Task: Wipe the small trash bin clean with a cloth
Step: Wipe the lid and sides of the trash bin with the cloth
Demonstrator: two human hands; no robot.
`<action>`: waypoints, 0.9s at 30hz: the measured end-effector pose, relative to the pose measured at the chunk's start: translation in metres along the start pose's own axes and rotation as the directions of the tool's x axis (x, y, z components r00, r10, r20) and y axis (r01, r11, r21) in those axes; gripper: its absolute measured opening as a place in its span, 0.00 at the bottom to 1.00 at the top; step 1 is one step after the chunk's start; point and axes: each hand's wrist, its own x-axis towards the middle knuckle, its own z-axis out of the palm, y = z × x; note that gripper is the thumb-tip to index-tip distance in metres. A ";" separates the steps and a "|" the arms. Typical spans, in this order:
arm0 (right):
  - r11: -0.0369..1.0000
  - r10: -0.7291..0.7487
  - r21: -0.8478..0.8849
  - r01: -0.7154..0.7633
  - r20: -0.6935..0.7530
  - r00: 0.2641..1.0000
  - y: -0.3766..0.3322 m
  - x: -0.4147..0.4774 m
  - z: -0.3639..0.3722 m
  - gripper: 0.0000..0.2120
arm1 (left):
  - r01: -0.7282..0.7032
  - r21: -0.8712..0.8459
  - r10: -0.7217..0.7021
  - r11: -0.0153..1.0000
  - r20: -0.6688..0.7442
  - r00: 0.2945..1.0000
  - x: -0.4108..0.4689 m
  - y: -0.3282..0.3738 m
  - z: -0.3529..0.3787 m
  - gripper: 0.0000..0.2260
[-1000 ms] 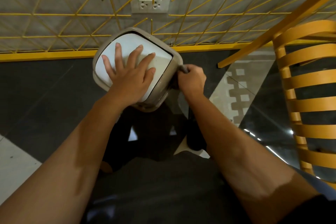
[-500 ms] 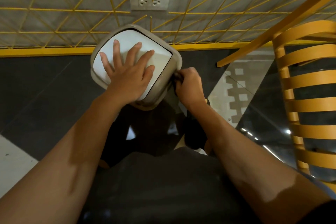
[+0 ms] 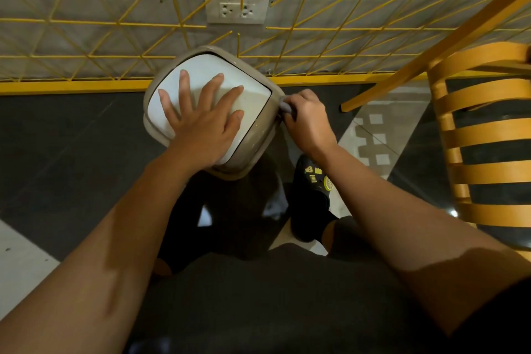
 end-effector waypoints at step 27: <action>0.977 -0.156 -0.152 0.152 -0.009 0.988 0.008 -0.020 0.007 0.10 | -0.062 0.126 0.087 0.990 -0.202 0.976 -0.009 0.004 0.007 0.23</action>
